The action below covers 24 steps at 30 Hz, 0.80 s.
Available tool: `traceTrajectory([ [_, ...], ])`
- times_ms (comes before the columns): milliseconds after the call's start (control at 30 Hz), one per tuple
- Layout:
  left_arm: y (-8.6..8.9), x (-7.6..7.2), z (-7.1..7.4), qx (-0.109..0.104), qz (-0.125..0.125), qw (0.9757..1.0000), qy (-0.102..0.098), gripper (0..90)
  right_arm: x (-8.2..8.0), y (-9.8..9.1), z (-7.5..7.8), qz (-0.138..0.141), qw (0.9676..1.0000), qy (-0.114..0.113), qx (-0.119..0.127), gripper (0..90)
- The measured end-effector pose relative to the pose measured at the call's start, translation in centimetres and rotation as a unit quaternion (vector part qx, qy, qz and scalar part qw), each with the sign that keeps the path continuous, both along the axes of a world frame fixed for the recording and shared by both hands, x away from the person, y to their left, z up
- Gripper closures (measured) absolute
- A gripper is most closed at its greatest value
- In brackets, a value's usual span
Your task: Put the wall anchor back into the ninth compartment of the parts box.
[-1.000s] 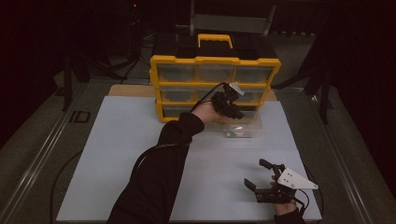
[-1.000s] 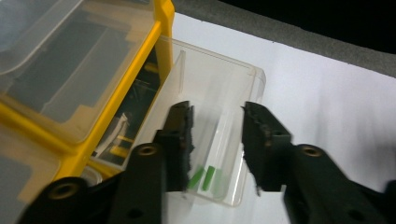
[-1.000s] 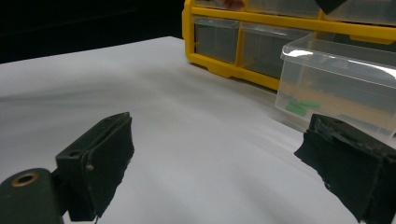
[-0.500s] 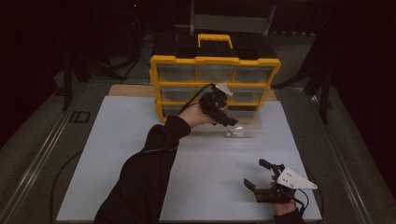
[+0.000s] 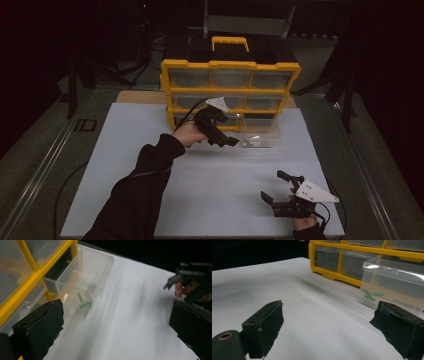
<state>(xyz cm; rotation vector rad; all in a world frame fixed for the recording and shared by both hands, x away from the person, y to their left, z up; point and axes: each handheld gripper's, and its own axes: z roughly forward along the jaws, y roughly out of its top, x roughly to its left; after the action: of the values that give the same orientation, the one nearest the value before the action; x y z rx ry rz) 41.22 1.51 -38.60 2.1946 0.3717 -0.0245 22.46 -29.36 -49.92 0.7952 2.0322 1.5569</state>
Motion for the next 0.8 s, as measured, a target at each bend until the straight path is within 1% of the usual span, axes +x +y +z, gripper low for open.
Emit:
traceTrajectory([
  [67, 0.8, -0.5, -0.3, 0.0, 0.002, 1.0, -0.003, 0.2, 0.0, 0.0, 0.0, 0.0, 1.0, 0.0, 0.001, 8.2],
  [100, 1.2, -0.9, -0.4, -0.002, 0.005, 0.9999, -0.009, 0.2, 0.0, 0.0, 0.0, -0.001, 1.0, 0.0, 0.0, 8.2],
  [133, 1.6, -1.2, -0.6, -0.006, 0.004, 0.9999, -0.01, 0.2, 0.0, 0.0, 0.0, -0.001, 1.0, 0.0, 0.0, 8.2],
  [167, 2.0, -1.4, -0.7, -0.005, 0.002, 0.9999, -0.008, 0.2, 0.0, 0.0, 0.0, -0.001, 1.0, 0.0, -0.002, 8.2],
  [233, 2.8, -2.0, -1.0, -0.01, 0.004, 0.9999, -0.013, 0.2, 0.0, 0.1, 0.0, -0.001, 1.0, 0.001, -0.002, 8.2],
  [367, 4.3, -2.9, -1.5, -0.012, 0.008, 0.9999, -0.009, 0.2, 0.0, 0.1, 0.0, -0.002, 1.0, -0.001, -0.004, 8.2],
  [533, 6.1, -4.0, -2.2, -0.021, 0.012, 0.9997, -0.001, 0.2, 0.0, 0.2, 0.0, -0.002, 1.0, 0.002, -0.006, 8.2],
  [733, 7.8, -5.2, -3.2, -0.028, 0.015, 0.9995, 0.001, 0.2, 0.1, 0.2, 0.0, 0.0, 1.0, 0.0, -0.004, 8.2],
  [800, 8.3, -5.6, -3.5, -0.034, 0.015, 0.9993, 0.004, 0.2, 0.1, 0.2, 0.0, 0.001, 1.0, 0.0, -0.006, 8.2],
])
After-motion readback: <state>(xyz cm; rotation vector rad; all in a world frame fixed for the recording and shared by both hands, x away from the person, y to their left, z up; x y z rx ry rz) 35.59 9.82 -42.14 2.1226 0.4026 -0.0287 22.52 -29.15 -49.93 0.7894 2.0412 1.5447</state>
